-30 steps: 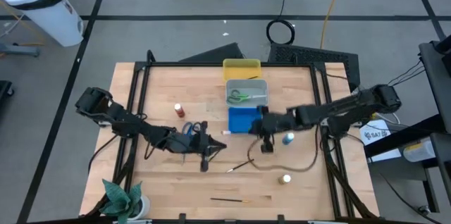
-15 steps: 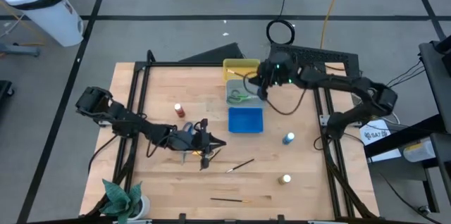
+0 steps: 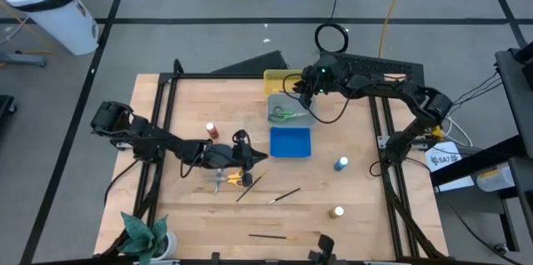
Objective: Pick & Place Paint Supplies
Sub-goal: Put the yellow scissors into the gray bin
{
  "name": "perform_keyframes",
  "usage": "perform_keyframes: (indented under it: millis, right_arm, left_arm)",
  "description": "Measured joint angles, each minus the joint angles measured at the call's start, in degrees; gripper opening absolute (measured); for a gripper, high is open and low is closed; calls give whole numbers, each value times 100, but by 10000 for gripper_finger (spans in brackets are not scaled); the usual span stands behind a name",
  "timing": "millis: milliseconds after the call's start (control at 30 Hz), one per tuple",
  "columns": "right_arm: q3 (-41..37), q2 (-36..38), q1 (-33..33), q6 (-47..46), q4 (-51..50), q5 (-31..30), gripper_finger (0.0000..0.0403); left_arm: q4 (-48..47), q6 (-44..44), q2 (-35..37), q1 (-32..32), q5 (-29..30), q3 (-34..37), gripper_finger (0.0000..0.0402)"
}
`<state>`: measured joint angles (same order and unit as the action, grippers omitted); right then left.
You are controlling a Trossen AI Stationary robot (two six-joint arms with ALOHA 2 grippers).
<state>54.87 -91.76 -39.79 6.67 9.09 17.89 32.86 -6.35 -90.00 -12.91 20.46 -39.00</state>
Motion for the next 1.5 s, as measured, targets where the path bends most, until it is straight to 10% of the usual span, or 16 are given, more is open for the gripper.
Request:
perform_keyframes:
  millis: [233,400,667,900,1167,1500]
  right_arm:
    - [0,160,52,-139,-59,-412,192]
    - [0,747,472,-131,-438,512,221]
    - [-465,1915,2433,-41,-904,721,211]
    - [-1293,2575,3894,318,-233,-732,196]
    - [-1881,2829,4260,450,482,-1197,194]
    - [-1893,2836,4253,304,443,-1194,190]
  left_arm:
    - [-60,5,0,239,2,-2,31]
    - [-183,-161,0,292,21,-4,32]
    - [-1473,-364,5,246,-95,-213,99]
    - [-4002,-1585,4,-4,-626,-389,157]
    - [-4928,-2185,4,-266,-2171,-436,172]
    - [-6598,-2443,0,-446,-1933,-880,173]
